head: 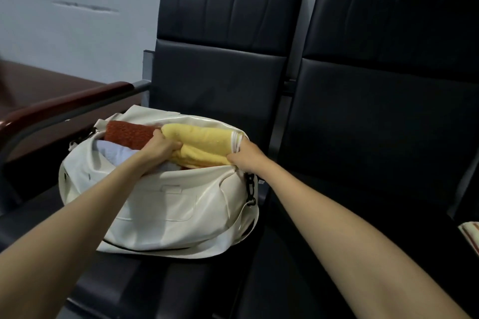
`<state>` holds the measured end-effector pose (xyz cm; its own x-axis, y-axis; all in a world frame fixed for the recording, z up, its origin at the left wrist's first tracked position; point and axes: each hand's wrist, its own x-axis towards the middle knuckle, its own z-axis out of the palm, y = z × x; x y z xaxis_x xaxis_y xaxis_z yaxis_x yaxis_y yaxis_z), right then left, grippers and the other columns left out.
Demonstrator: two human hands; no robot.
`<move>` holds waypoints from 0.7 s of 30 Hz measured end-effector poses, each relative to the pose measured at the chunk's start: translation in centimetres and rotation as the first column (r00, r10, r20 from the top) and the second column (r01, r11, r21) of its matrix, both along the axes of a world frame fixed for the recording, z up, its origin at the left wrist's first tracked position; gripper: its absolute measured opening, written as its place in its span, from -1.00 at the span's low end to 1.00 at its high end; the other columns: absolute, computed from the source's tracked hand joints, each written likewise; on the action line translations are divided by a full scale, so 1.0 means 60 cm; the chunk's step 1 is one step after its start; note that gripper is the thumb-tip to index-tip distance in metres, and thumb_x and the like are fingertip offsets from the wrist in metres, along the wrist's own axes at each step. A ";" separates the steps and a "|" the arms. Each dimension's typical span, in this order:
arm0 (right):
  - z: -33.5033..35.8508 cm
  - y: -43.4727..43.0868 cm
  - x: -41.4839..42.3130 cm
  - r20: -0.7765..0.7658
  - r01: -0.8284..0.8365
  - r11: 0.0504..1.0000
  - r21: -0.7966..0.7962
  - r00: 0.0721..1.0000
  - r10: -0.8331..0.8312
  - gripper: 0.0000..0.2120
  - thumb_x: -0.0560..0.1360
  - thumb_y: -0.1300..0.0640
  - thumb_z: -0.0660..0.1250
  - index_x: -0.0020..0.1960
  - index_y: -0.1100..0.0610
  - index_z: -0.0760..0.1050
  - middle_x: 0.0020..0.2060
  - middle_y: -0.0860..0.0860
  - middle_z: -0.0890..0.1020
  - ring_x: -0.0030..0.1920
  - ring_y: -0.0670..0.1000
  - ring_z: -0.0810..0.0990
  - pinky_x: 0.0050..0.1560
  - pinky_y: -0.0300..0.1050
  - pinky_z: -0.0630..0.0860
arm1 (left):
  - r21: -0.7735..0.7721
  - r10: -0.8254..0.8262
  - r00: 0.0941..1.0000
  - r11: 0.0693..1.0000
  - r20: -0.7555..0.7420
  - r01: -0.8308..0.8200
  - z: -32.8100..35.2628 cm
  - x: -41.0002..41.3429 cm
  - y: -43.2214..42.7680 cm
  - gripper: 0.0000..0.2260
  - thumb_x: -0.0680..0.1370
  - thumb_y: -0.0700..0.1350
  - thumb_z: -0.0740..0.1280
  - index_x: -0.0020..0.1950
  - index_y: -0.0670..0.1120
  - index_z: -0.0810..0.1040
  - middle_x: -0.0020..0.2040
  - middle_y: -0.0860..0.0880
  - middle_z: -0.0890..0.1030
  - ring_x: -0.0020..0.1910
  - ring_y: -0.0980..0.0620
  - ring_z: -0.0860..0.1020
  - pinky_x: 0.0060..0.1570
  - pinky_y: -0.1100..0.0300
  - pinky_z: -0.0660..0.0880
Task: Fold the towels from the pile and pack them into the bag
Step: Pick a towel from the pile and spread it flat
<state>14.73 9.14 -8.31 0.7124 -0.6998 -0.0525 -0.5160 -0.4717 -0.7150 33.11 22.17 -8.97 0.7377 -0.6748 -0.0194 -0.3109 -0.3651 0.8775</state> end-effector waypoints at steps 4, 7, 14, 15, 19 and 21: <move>0.015 -0.001 -0.007 -0.010 0.037 0.998 0.055 0.999 -0.036 -0.79 0.42 0.06 0.34 0.00 0.09 0.42 -0.21 0.00 0.52 -0.29 -0.07 0.48 -0.34 -0.23 0.40 | 0.200 -0.030 0.999 0.979 0.012 0.027 0.010 -0.006 -0.011 -0.18 0.38 0.19 0.32 0.51 -0.21 0.18 0.41 -0.23 0.38 0.32 -0.17 0.43 0.35 -0.05 0.35; 0.019 0.015 -0.003 -0.123 0.080 0.994 -0.080 0.988 -0.090 -0.35 0.48 0.09 0.31 0.45 0.21 0.09 0.14 0.12 0.48 0.04 0.09 0.54 -0.12 -0.12 0.47 | 0.286 -0.004 0.997 0.958 0.071 -0.017 0.013 -0.030 -0.027 -0.43 0.63 -0.08 0.20 0.53 -0.29 0.05 0.51 -0.25 0.19 0.48 -0.18 0.20 0.43 0.08 0.10; -0.022 0.024 -0.018 -0.341 -0.239 0.764 -0.599 0.940 0.026 -0.68 0.63 0.05 0.06 0.33 0.04 0.41 0.40 0.04 0.28 0.39 0.10 0.20 0.40 0.13 0.15 | 0.448 -0.085 0.954 0.892 0.288 -0.056 0.001 -0.002 -0.034 -0.20 0.45 0.07 0.43 0.52 -0.19 0.12 0.48 -0.18 0.22 0.45 -0.21 0.23 0.43 -0.02 0.15; -0.026 0.021 -0.023 -0.382 -0.256 0.818 -0.515 0.923 0.048 -0.66 0.64 0.06 0.03 0.35 0.03 0.40 0.42 0.02 0.26 0.42 0.09 0.17 0.43 0.20 0.10 | 0.422 -0.042 0.871 0.885 0.490 -0.195 0.006 -0.019 -0.038 -0.37 0.51 0.02 0.35 0.48 -0.18 0.19 0.41 -0.21 0.28 0.37 -0.24 0.29 0.36 -0.05 0.25; -0.021 0.017 -0.041 -0.209 -0.170 0.873 -0.458 0.975 0.080 -0.62 0.66 0.03 -0.01 0.41 -0.01 0.38 0.46 -0.06 0.27 0.47 0.01 0.13 0.47 0.16 0.02 | 0.155 -0.130 0.677 0.988 0.725 0.024 0.012 -0.064 -0.037 -0.67 0.51 -0.27 0.29 0.27 -0.13 0.41 0.16 -0.17 0.46 0.09 -0.17 0.48 0.05 -0.03 0.45; -0.025 0.019 -0.058 -0.195 -0.186 0.847 -0.497 0.976 0.100 -0.62 0.67 0.04 -0.01 0.44 -0.01 0.35 0.47 -0.08 0.27 0.48 -0.02 0.12 0.48 0.12 0.01 | 0.340 -0.343 0.722 0.927 0.601 0.158 0.001 -0.073 -0.033 -0.73 0.60 -0.18 0.22 0.30 -0.09 0.46 0.18 -0.16 0.53 0.11 -0.14 0.51 0.11 0.06 0.42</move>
